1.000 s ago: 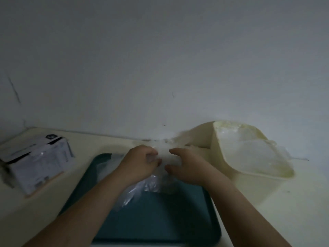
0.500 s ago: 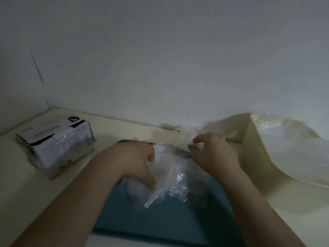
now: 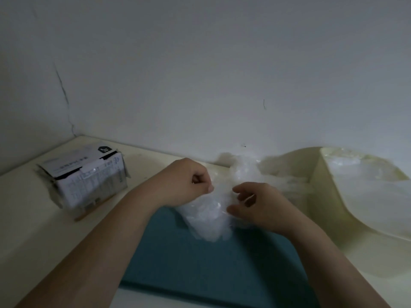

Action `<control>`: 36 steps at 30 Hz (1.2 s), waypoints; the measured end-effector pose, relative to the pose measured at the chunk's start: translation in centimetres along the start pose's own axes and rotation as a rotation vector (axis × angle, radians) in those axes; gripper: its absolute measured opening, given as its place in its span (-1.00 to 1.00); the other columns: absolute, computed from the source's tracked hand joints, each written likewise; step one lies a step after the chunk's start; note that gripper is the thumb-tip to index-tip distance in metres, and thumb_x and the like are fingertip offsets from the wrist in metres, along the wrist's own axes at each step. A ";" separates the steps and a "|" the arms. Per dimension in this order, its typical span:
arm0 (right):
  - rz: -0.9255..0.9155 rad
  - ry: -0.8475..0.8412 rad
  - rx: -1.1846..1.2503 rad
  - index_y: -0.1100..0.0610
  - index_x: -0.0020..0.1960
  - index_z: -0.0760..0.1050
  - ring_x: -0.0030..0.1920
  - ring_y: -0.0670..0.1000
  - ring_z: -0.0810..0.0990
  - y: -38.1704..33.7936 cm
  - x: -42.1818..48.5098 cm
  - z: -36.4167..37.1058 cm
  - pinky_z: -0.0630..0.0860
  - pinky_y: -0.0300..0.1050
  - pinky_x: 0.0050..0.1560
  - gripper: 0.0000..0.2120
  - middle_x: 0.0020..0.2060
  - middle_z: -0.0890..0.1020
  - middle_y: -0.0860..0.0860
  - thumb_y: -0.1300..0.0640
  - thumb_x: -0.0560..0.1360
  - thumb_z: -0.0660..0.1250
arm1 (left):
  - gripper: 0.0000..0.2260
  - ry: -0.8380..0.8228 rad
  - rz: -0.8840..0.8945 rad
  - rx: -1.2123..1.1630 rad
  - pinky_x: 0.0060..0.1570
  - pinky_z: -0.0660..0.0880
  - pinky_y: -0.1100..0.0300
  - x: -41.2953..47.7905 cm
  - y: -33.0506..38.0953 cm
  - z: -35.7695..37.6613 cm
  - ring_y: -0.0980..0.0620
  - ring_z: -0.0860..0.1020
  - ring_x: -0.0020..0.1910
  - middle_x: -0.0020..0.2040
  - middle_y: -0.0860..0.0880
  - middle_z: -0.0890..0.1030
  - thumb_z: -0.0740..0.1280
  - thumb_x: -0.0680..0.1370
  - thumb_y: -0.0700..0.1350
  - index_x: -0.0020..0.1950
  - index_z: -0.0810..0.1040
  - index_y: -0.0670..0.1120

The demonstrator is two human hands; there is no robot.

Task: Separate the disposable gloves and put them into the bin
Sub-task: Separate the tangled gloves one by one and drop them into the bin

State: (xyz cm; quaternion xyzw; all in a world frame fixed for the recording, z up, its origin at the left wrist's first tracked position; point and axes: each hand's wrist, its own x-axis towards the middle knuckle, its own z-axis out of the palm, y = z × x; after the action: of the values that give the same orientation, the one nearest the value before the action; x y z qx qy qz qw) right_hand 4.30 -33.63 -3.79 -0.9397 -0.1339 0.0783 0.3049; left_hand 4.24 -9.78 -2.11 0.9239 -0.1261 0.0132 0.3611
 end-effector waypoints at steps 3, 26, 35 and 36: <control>-0.033 -0.030 0.055 -0.16 0.42 0.49 0.00 -0.17 0.60 -0.2 -0.4 -1.2 0.55 -0.36 -0.10 -0.15 0.10 0.57 -0.22 -0.23 0.19 0.69 | -0.85 0.073 0.018 -0.033 -0.20 0.54 0.21 0.0 0.1 -1.0 0.21 0.60 -0.28 -0.26 0.15 0.68 0.50 0.57 0.02 -0.18 0.68 0.03; -0.174 0.329 0.530 0.24 -0.05 0.62 -0.21 0.15 0.75 -1.6 -1.2 -2.3 0.58 0.02 -0.43 -0.73 -0.21 0.74 0.11 0.07 0.69 0.29 | -0.45 0.237 0.082 -0.584 0.16 0.55 0.25 -1.0 3.0 -1.4 0.19 0.66 0.16 0.12 0.12 0.74 0.56 0.31 0.40 0.13 0.72 0.08; -0.004 0.155 0.894 0.26 -0.11 0.56 -0.42 0.04 0.55 -2.0 -2.0 -3.0 0.37 -0.14 -0.49 -0.72 -0.39 0.59 0.07 0.12 0.69 0.28 | -0.89 0.191 -0.160 -1.073 0.09 0.60 0.03 -0.3 3.5 1.1 -0.09 0.69 -0.02 -0.06 -0.14 0.75 0.49 0.56 -0.15 0.02 0.75 -0.17; 0.018 0.182 0.858 0.27 -0.06 0.57 -0.41 0.07 0.59 -1.8 -2.1 -3.3 0.37 -0.14 -0.50 -0.74 -0.36 0.64 0.11 0.12 0.69 0.29 | -0.91 0.238 -0.156 -1.108 -0.01 0.62 0.05 -0.2 3.5 1.0 -0.07 0.68 -0.12 -0.14 -0.14 0.73 0.45 0.59 -0.19 -0.03 0.74 -0.18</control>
State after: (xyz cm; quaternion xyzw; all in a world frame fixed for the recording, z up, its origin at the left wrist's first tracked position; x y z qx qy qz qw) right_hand 2.67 -34.69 0.01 -0.7321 -0.0536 0.0462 0.6775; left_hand 3.15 -12.91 -0.57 0.5954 -0.0041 0.0224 0.8031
